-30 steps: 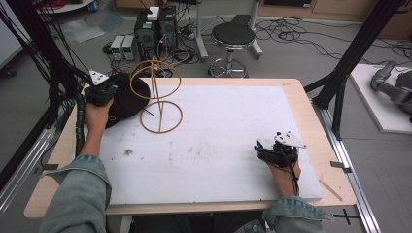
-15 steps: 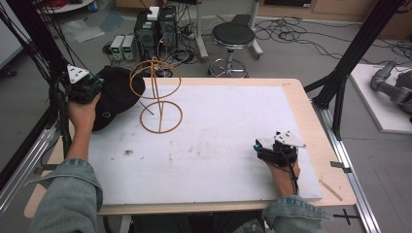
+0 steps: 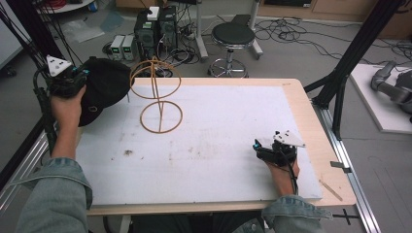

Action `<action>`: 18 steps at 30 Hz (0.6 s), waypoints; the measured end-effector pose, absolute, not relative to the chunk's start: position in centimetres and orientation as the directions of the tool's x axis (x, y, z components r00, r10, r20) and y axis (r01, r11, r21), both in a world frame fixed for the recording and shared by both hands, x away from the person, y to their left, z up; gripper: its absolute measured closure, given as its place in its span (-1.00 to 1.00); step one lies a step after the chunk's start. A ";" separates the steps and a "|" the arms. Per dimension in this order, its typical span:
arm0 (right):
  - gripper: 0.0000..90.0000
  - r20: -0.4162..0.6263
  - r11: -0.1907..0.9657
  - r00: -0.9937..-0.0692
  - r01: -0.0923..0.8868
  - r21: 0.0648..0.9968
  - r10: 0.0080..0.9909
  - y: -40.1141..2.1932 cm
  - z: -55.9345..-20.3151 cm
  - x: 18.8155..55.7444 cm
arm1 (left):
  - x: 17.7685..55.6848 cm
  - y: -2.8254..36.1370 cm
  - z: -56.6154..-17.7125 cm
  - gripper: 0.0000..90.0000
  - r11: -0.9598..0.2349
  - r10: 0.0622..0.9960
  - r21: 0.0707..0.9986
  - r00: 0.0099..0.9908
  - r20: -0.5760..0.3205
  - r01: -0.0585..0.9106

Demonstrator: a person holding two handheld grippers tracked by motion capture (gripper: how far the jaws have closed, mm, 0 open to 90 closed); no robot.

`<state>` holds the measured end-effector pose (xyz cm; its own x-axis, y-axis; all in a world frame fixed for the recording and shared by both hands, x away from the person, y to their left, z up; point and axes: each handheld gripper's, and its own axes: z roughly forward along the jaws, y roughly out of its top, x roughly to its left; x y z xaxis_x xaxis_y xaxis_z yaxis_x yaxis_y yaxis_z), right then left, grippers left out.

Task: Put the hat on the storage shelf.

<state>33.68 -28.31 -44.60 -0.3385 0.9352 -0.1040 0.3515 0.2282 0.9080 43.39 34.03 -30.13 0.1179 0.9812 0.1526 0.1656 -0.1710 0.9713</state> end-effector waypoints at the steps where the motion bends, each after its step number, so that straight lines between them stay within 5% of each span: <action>1: -0.67 -0.102 0.227 -0.338 0.352 0.908 0.936 -28.3 -44.6 33.7 | 43.3 34.1 -29.9 0.88 -0.175 0.981 0.971 0.114 0.157 0.164; 18: -0.67 -0.107 0.235 -0.344 0.354 0.905 0.933 -28.1 -44.6 33.6 | 42.2 34.1 -25.9 0.88 -0.156 0.984 0.985 0.096 0.149 0.077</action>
<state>33.64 -28.11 -44.61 -0.3443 0.9327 -0.1074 0.3537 0.2348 0.9054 42.19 34.12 -25.87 0.0963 0.9842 0.1486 0.0769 -0.1562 0.9847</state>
